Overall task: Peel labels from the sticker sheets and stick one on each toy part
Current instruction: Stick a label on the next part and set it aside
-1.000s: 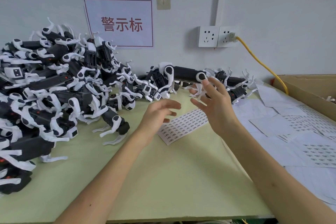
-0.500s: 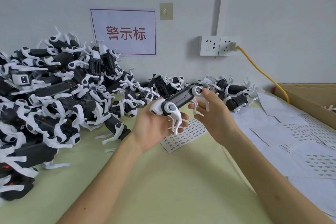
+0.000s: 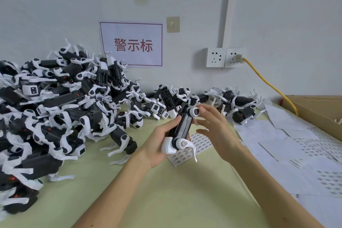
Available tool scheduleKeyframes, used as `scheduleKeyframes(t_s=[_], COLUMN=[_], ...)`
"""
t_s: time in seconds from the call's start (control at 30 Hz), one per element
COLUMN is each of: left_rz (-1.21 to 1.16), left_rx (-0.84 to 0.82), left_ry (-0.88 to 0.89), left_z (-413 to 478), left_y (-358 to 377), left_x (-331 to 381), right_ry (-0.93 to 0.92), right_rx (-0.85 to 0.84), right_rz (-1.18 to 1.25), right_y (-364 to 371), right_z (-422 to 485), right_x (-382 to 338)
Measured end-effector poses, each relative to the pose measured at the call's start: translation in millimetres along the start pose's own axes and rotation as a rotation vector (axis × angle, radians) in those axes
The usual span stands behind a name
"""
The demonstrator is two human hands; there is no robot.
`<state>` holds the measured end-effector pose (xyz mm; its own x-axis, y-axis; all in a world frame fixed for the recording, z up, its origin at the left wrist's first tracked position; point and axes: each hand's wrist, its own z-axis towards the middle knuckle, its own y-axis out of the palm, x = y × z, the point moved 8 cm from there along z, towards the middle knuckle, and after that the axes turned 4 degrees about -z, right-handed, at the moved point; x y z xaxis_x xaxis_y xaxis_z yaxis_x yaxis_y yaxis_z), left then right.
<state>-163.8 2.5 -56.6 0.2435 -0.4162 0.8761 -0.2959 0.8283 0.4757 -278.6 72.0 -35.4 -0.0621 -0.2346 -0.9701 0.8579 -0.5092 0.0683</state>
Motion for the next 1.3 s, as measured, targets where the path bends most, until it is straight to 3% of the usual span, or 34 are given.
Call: scheduleKeyframes(t_s=[0.1, 0.2, 0.3, 0.47, 0.67, 1.3], left_rz=[-0.014, 0.006, 0.025, 0.089, 0.134, 0.258], left_rx=[0.051, 0.126, 0.190, 0.239, 0.223, 0.220], left_ry=[0.017, 0.041, 0.089, 0.141, 0.169, 0.211], left_z=[2, 4, 5, 2, 2, 0], left_y=[-6, -16, -23, -24, -17, -10], left_x=[-1, 2, 6, 10, 11, 14], right_ry=[-0.082, -0.138, -0.155, -0.180, -0.207, -0.245], right_rx=[0.190, 0.298, 0.168, -0.059, -0.052, -0.023], right_rz=[-0.132, -0.051, 0.051, -0.090, -0.223, -0.268], right_y=[-15, -28, -21, 9, 15, 12], right_z=[0, 0, 1, -4, -6, -6], right_x=[-5, -12, -17, -17, -14, -13])
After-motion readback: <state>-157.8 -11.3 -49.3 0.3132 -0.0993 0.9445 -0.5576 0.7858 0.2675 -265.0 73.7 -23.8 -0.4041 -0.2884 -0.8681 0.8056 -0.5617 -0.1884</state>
